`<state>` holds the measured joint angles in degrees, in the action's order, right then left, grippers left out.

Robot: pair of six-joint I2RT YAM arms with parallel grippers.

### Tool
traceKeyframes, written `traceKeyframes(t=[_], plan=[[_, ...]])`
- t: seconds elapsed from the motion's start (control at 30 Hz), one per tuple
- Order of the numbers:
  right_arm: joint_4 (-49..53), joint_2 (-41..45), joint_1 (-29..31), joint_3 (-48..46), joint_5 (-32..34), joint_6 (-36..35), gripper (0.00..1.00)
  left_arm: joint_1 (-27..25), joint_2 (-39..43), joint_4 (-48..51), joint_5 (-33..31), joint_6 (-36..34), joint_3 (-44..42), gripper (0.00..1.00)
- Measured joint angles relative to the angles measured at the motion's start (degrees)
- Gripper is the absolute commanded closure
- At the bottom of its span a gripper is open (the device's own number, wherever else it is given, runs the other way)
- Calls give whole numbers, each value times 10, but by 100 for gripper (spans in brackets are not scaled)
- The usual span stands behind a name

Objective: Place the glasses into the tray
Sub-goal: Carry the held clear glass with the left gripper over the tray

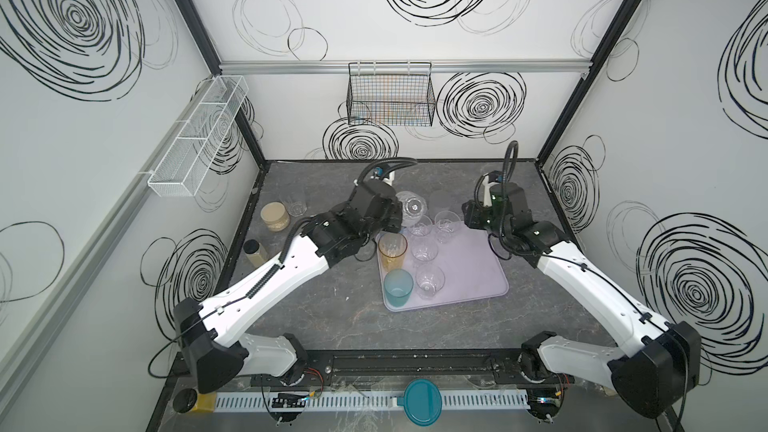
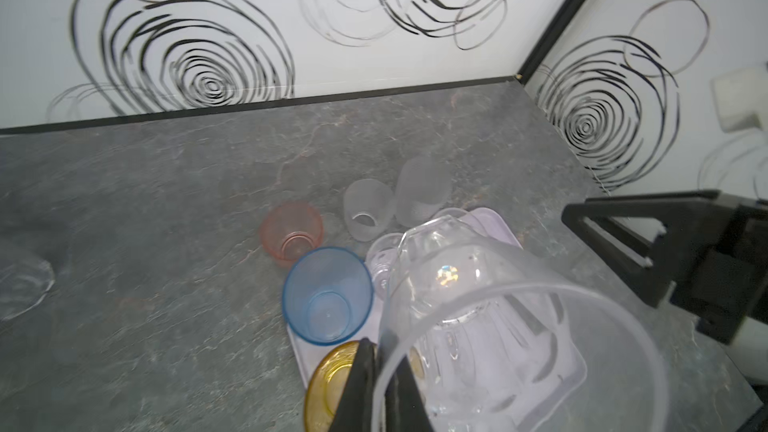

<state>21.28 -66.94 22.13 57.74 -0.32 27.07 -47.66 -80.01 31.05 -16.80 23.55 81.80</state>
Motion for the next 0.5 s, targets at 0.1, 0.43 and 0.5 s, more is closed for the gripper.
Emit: traceKeyframes(t=[0.1,0.43,0.5], plan=[[0,14,-45,-22,-11,-1,51,-33,-50,-1,27,-9,41,100],[3,36,-141,-73,-51,-1,51,-106,-152,7,111,-13,51,100],[2,35,-148,-73,-56,-3,51,-117,-169,7,121,-16,51,100]])
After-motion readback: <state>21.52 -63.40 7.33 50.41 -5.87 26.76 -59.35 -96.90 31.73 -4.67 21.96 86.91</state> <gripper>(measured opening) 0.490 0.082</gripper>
